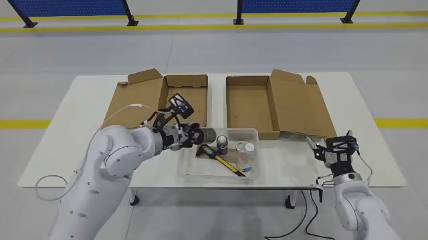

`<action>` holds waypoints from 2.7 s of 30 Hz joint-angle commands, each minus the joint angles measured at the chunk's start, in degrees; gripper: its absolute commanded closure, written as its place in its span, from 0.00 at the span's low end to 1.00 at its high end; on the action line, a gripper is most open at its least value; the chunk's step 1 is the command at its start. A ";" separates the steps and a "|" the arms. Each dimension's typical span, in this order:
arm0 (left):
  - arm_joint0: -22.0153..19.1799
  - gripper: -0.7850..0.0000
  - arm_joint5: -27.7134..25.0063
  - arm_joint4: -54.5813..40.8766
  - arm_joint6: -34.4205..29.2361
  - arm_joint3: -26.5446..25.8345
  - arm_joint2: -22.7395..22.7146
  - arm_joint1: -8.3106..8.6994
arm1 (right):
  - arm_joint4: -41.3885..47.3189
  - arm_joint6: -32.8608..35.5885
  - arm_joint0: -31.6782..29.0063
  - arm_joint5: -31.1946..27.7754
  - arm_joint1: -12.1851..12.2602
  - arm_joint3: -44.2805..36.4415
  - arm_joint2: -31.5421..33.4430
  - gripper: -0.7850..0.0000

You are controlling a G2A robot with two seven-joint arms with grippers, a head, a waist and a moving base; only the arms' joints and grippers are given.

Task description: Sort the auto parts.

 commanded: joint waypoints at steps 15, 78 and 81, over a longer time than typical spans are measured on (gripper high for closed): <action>-7.16 1.00 16.77 17.76 5.85 13.48 4.49 -1.09 | 0.00 0.00 0.00 0.00 0.00 0.00 0.00 0.00; -21.90 0.82 17.90 21.35 10.61 49.65 16.57 -7.40 | 0.00 0.00 0.00 0.00 0.00 0.00 0.00 0.00; -22.09 0.80 17.93 21.49 10.70 49.89 16.48 -7.52 | 0.00 0.00 0.00 0.00 0.00 0.00 0.00 0.00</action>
